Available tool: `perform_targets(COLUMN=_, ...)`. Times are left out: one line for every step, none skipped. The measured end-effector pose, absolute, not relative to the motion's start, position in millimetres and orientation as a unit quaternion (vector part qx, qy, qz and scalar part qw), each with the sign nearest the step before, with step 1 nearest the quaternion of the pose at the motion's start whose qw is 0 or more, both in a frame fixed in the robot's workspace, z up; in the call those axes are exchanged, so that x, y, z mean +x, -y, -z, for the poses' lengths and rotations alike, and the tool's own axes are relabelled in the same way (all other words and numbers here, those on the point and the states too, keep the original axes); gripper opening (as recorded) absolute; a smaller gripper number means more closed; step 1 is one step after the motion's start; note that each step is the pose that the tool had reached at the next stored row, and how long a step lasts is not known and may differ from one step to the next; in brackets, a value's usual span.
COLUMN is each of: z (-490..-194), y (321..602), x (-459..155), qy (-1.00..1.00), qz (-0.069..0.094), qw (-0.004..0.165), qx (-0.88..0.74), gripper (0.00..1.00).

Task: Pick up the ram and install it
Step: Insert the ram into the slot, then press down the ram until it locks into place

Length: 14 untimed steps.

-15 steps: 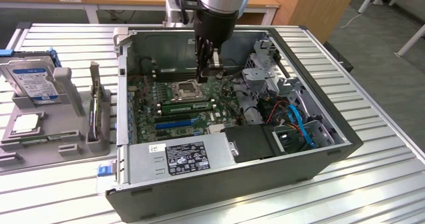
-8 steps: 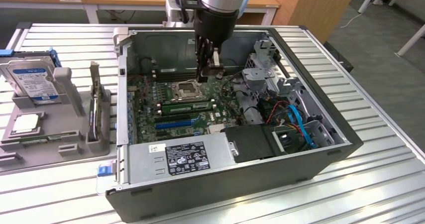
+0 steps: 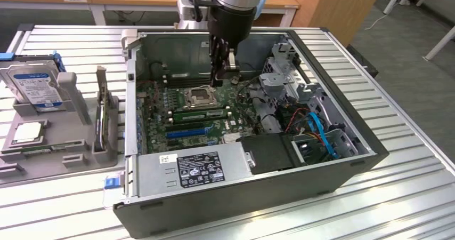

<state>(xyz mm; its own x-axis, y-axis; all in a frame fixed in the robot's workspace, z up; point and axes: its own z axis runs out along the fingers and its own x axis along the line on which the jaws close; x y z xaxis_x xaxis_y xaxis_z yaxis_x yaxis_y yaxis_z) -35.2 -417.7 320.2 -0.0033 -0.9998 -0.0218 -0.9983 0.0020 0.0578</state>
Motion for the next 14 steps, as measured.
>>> perform_targets(z=-320.3, y=417.7, x=-35.2, qy=0.708, qz=0.028, qw=0.013, qx=0.706, gripper=0.25)
perform_targets(z=-320.3, y=417.7, x=-35.2, qy=0.708, qz=0.028, qw=0.013, qx=0.706, gripper=0.25)
perform_targets(z=-320.3, y=417.7, x=-35.2, qy=0.708, qz=0.028, qw=0.013, qx=0.706, gripper=0.25)
perform_targets(z=-320.3, y=417.7, x=-35.2, qy=0.708, qz=0.028, qw=0.013, qx=0.706, gripper=0.25)
perform_targets(z=-320.3, y=417.7, x=-35.2, qy=0.708, qz=0.028, qw=0.013, qx=0.706, gripper=0.25)
perform_targets(z=-320.3, y=417.7, x=-35.2, qy=0.708, qz=0.028, qw=0.013, qx=0.706, gripper=0.25)
perform_targets(z=-320.3, y=417.7, x=-35.2, qy=0.708, qz=0.028, qw=0.013, qx=0.706, gripper=0.25)
perform_targets(z=-320.3, y=417.7, x=-35.2, qy=0.708, qz=0.028, qw=0.013, qx=0.706, gripper=0.25)
perform_targets(z=-320.3, y=417.7, x=-35.2, qy=0.708, qz=0.028, qw=0.013, qx=0.706, gripper=0.25)
perform_targets(z=-320.3, y=417.7, x=-35.2, qy=0.708, qz=0.028, qw=0.013, qx=0.706, gripper=0.25)
perform_targets(z=-320.3, y=417.7, x=-35.2, qy=0.708, qz=0.028, qw=0.013, qx=0.706, gripper=0.25)
perform_targets(z=-320.3, y=417.7, x=-35.2, qy=0.708, qz=0.028, qw=0.013, qx=0.706, gripper=0.25)
perform_targets(z=-320.3, y=417.7, x=-35.2, qy=0.708, qz=0.028, qw=0.013, qx=0.706, gripper=0.25)
perform_targets(z=-320.3, y=417.7, x=-35.2, qy=0.708, qz=0.028, qw=0.013, qx=0.706, gripper=0.24)
